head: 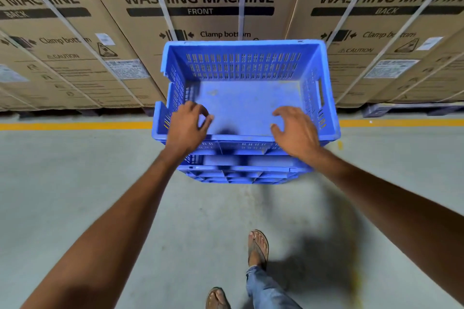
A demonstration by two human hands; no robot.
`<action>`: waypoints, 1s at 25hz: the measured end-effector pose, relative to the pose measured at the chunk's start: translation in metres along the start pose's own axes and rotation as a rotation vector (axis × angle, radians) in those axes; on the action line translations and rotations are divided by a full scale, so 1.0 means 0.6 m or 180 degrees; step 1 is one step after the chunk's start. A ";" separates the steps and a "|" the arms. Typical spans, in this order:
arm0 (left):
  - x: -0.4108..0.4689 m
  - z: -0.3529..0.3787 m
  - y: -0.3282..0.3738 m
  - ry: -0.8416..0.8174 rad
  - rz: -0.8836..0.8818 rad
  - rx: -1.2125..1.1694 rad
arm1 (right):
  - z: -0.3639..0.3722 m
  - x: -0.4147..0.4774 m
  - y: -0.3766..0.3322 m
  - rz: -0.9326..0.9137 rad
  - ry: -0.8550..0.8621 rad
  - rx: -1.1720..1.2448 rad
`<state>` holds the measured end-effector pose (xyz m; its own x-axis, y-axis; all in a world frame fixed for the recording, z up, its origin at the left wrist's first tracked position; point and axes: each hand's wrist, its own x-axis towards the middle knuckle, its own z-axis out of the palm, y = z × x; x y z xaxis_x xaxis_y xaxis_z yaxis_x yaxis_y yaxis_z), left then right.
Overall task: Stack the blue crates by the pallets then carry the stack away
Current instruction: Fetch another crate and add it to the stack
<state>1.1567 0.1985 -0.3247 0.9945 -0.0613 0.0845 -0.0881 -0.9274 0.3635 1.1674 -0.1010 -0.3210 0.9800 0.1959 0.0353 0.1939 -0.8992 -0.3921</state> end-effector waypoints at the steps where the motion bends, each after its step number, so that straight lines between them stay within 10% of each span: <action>1: -0.014 0.008 0.015 -0.0303 0.0148 -0.0019 | 0.009 -0.017 -0.018 -0.0110 -0.0272 0.0084; 25: -0.130 -0.007 0.011 -0.0917 0.0477 0.0818 | 0.006 -0.128 -0.052 -0.0520 -0.1038 -0.0749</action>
<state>1.0784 0.1987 -0.3253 0.9500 -0.2696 -0.1574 -0.2525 -0.9601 0.1204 1.0862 -0.0866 -0.3150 0.8774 0.4223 -0.2277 0.3872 -0.9035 -0.1838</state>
